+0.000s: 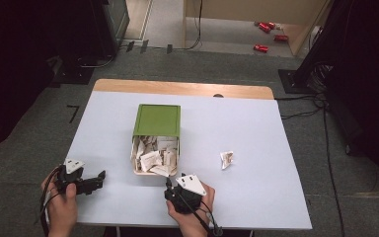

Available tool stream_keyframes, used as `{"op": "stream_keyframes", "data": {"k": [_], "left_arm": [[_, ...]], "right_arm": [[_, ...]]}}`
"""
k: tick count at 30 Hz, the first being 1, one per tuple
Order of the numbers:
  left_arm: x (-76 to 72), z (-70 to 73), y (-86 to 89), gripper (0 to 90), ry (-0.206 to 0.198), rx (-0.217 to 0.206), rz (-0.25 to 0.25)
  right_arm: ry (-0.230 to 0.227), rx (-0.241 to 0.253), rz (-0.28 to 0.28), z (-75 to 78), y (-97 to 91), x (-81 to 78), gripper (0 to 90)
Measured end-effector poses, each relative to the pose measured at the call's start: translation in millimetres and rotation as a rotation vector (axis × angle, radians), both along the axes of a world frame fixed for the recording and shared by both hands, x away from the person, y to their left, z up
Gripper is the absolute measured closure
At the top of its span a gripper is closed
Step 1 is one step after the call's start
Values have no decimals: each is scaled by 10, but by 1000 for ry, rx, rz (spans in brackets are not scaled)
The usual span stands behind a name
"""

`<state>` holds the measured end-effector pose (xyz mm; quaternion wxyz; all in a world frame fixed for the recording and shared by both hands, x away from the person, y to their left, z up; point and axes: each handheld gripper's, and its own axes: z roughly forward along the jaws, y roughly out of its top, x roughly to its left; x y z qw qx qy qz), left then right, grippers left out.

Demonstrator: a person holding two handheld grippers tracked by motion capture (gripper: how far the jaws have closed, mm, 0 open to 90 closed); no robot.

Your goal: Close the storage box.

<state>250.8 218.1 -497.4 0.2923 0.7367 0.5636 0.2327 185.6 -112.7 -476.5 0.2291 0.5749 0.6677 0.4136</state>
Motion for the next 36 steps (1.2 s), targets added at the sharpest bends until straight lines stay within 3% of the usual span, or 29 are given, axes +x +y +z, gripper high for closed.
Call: {"op": "stream_keyframes", "data": {"k": [10,16,22,29,36], "left_arm": [[0,-1,-1,74,-1,-1,1],[0,-1,0,74,-1,0,0],[0,-1,-1,74,-2,-1,1],[0,-1,-1,74,-2,-1,1],[0,-1,0,74,-1,0,0]], "right_arm": [[-37,-6,34,-43,85,41,523],[-29,-29,39,-71,93,41,532],[-25,-18,34,-81,93,74,542],[-12,-12,23,-61,66,155,533],[-14,-37,21,-44,92,265,520]]}}
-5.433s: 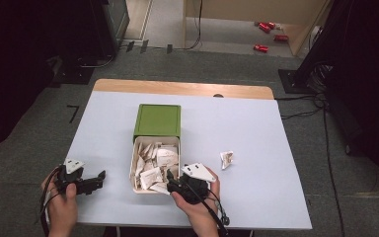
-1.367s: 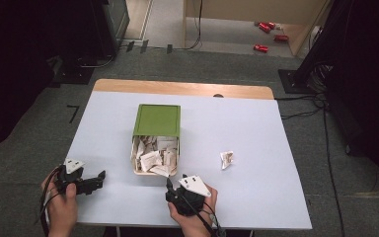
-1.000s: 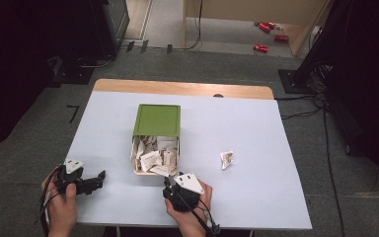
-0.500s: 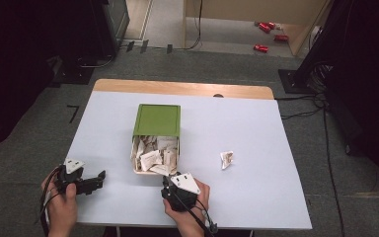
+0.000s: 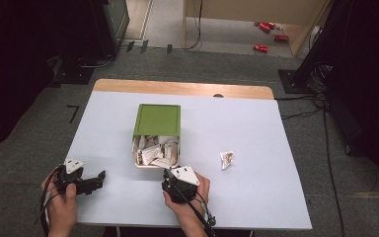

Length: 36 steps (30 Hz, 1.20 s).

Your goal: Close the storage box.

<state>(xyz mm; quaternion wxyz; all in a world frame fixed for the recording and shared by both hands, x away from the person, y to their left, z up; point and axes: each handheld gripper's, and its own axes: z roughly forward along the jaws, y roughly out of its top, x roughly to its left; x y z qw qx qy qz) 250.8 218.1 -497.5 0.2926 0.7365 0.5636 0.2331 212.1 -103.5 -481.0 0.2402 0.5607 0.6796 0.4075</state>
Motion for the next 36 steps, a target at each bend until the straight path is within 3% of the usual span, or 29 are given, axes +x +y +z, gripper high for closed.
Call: {"op": "stream_keyframes", "data": {"k": [16,36], "left_arm": [[0,0,0,74,0,0,0],[0,0,0,74,0,0,0]], "right_arm": [[5,-16,-21,21,27,256,512],[12,-14,-46,22,52,333,522]]}}
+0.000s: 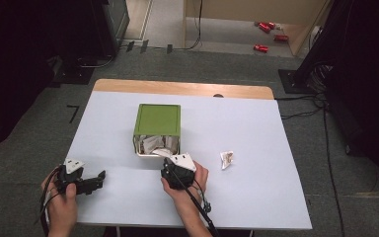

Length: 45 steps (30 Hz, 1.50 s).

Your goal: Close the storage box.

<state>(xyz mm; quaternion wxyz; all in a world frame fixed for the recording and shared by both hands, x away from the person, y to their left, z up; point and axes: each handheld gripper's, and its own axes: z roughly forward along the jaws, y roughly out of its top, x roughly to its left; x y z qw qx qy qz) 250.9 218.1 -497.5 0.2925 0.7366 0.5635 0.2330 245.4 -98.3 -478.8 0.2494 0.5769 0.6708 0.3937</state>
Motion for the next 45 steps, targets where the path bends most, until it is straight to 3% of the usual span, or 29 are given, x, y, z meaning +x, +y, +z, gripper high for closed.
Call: {"op": "stream_keyframes", "data": {"k": [11,15,19,22,31,32,34,36,40,45], "left_arm": [[0,0,-1,74,0,-1,1],[0,0,-1,74,0,0,0],[0,0,-1,74,0,0,1],[0,1,-1,74,1,0,0],[1,1,0,74,1,-1,1],[1,1,0,74,1,-1,1],[1,1,0,74,2,-2,1],[1,1,0,74,2,-1,1],[1,1,-1,74,1,-1,1],[1,0,-1,74,0,-2,2]], "right_arm": [[9,25,58,105,-197,-133,450],[-18,-40,54,201,-280,-204,408],[4,-28,32,260,-364,-233,388],[18,28,77,333,-483,-263,257],[-7,28,111,428,-811,-327,117],[-20,-2,103,418,-873,-355,106],[-20,-19,87,405,-941,-379,100],[-15,-16,81,400,-979,-385,101],[52,21,78,404,-1139,-407,88],[25,-5,62,400,-1366,-459,87]]}}
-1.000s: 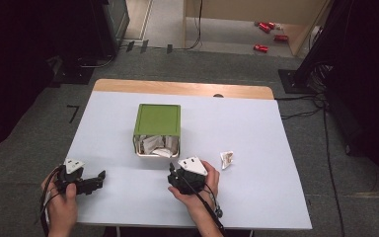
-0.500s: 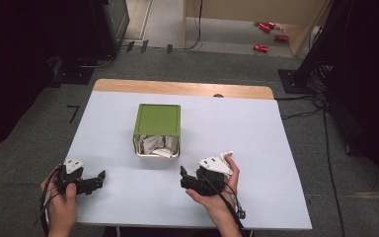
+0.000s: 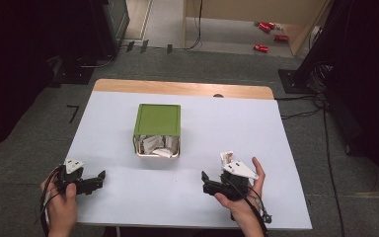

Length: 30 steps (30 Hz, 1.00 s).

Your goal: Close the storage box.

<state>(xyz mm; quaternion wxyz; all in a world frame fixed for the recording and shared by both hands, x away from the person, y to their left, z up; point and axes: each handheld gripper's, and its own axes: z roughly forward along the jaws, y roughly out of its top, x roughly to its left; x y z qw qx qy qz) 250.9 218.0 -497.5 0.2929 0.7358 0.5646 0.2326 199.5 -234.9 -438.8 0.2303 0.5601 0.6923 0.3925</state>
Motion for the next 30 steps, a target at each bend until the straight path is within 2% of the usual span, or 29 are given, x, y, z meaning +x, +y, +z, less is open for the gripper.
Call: {"op": "stream_keyframes", "data": {"k": [1,5,6,11,12,15,17,23,27,30], "left_arm": [[0,1,1,74,1,1,-1],[-1,0,1,74,1,1,-1],[-1,1,1,74,1,1,-1],[-1,0,0,74,0,0,0],[-1,0,0,74,0,1,-1],[-1,0,0,74,0,0,-1],[-1,0,0,74,0,0,0],[-1,-1,-1,74,-1,0,0],[-1,-1,-1,74,-1,-1,0],[-1,-1,0,74,-1,0,0]], "right_arm": [[-6,-13,-14,-5,-104,-16,84],[0,-15,-57,-23,-341,-25,84],[0,-15,-57,-23,-341,-25,84],[2,-33,-108,-55,-621,-42,71],[7,-37,-128,-75,-728,-50,71],[9,-37,-142,-91,-823,-61,71],[6,-67,-153,-117,-948,-84,62],[30,-69,-154,-186,-1137,-104,9],[48,-89,-201,-288,-1326,-123,9],[54,-99,-219,-326,-1394,-136,9]]}}
